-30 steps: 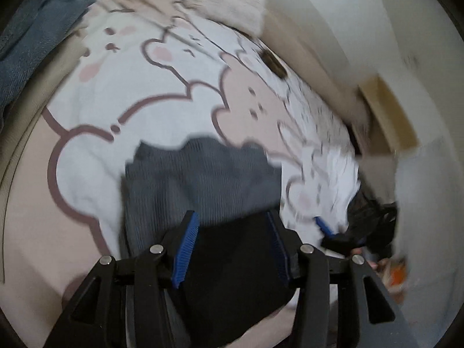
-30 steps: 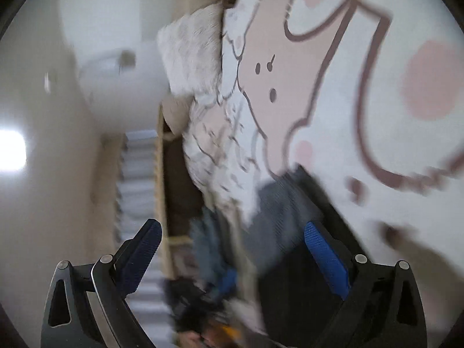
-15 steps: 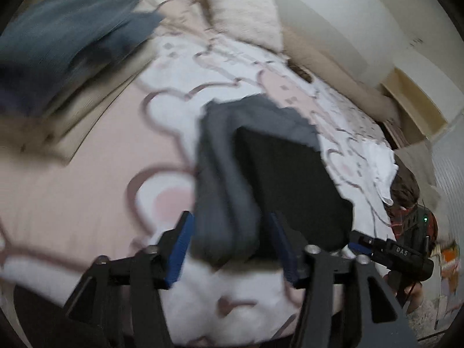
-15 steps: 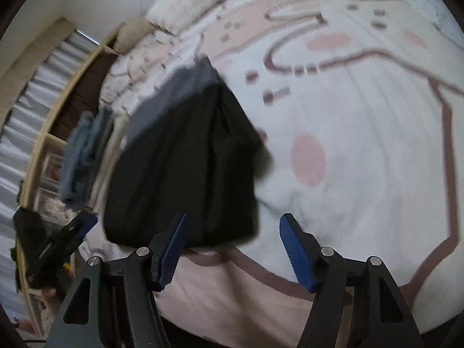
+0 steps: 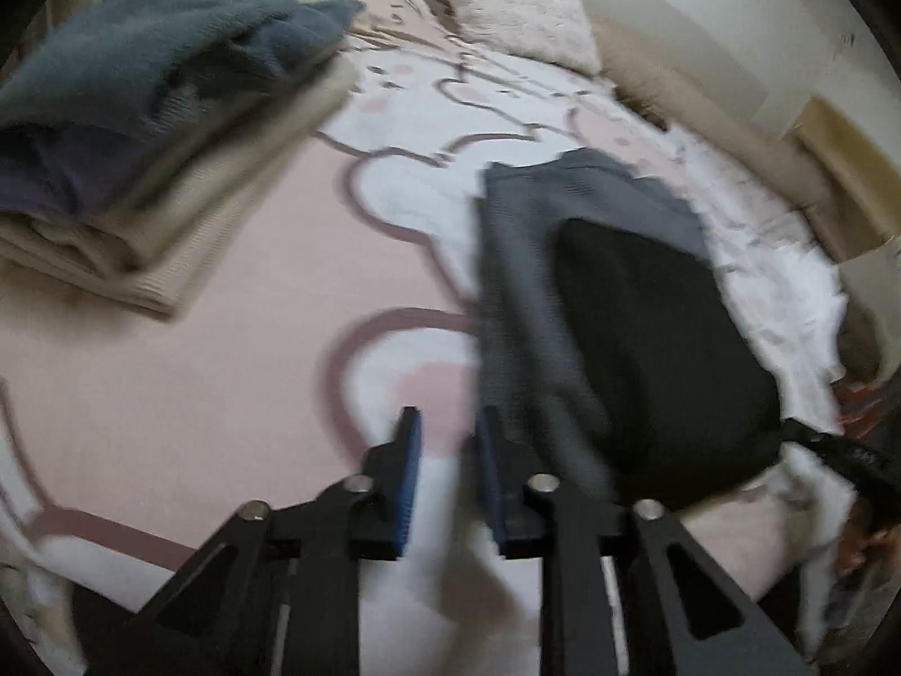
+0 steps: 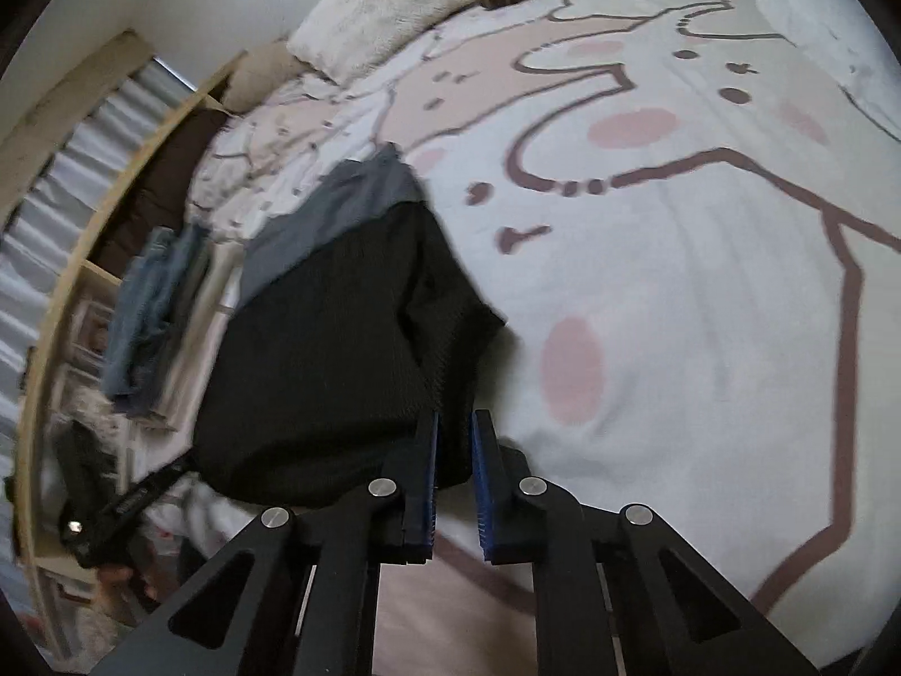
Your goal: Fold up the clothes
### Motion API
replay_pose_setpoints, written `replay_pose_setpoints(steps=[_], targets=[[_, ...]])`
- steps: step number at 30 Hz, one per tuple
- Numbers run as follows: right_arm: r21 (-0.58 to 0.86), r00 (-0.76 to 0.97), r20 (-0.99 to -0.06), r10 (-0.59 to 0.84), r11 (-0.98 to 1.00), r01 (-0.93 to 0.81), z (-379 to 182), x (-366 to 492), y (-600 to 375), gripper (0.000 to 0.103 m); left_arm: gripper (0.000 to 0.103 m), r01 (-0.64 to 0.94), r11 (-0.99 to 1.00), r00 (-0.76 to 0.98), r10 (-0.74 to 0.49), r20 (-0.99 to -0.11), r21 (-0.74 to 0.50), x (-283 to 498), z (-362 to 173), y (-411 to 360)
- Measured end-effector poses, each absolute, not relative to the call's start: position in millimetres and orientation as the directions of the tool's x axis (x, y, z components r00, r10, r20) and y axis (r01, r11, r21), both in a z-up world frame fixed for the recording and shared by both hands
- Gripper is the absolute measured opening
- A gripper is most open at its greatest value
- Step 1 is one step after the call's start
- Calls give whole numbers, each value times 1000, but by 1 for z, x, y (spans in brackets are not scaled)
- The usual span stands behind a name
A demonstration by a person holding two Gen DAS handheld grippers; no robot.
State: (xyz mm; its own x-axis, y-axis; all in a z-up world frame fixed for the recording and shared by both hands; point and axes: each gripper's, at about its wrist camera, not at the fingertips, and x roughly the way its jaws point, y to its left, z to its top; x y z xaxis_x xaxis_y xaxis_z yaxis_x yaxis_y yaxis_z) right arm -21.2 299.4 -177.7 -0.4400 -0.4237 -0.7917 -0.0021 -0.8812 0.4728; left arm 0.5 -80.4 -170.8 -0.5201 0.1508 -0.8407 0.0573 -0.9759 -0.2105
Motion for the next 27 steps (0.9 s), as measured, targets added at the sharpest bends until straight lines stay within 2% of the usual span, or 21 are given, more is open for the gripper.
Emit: replay_pose_setpoints(steps=[2,5,10,11,14,20,23,27], targets=[[383,-429,-838,-337,-923,-24,-188,-20,306,4,11,60,-981,-521,125,-844,-183,4,-170,-88],[423,-433,-825,-362,-905,-49,-188,-15,315,4,11,65,-983,-552,107,-827,-170,14,-159,-95],[429,-475,-790,-387,-903,23,-162,-4,300,4,12,-19,-943,-533,290,-795,-332,27,-148,-82],[441,-472,-781,-409,-896,46,-159,-4,291,4,16,-21,-932,-507,323,-799,-363,28,-153,-77],[471,-456,-760,-464,-876,106,-154,-7,263,4,38,0,-878,-439,431,-789,-479,37,-169,-64],[521,-410,-738,-536,-839,159,-167,-16,227,4,41,94,-785,-445,517,-731,-612,46,-185,-72],[509,-374,-772,-515,-852,122,-195,-24,225,4,41,96,-780,-495,501,-709,-619,47,-178,-78],[640,-373,-696,-613,-766,64,-219,-25,246,0,41,45,-825,-545,452,-706,-563,49,-168,-75]])
